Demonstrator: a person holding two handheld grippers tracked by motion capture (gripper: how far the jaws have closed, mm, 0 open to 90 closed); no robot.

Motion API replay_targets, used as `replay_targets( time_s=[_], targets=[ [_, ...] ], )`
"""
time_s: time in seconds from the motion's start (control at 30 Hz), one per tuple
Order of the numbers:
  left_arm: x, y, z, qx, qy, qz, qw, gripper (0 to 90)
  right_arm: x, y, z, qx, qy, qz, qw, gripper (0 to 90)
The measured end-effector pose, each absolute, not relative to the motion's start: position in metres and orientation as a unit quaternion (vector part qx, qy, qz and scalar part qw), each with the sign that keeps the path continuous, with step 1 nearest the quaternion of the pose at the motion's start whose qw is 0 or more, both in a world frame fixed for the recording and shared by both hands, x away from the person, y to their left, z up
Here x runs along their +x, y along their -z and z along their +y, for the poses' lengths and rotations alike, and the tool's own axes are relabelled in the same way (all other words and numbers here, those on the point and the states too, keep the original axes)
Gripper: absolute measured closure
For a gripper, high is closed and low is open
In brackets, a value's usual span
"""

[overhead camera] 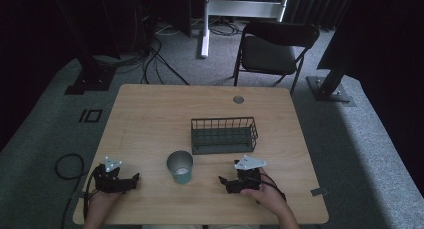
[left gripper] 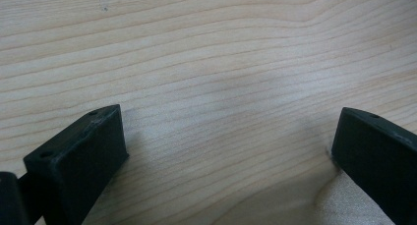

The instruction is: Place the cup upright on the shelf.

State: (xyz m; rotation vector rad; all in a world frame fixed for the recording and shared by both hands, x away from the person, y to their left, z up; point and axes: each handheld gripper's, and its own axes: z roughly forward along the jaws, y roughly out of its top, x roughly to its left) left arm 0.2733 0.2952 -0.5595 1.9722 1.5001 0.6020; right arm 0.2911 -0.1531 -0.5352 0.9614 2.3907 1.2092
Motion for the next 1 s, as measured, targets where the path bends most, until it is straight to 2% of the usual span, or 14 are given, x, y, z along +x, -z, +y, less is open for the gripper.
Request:
replay_targets(
  time_s=[1.0],
  targets=[
    [0.273,0.560,0.295,0.740,-0.226,0.563,0.291,0.5,0.288,0.528,-0.059,0.233,-0.469,0.846,0.097,12.5]
  ],
)
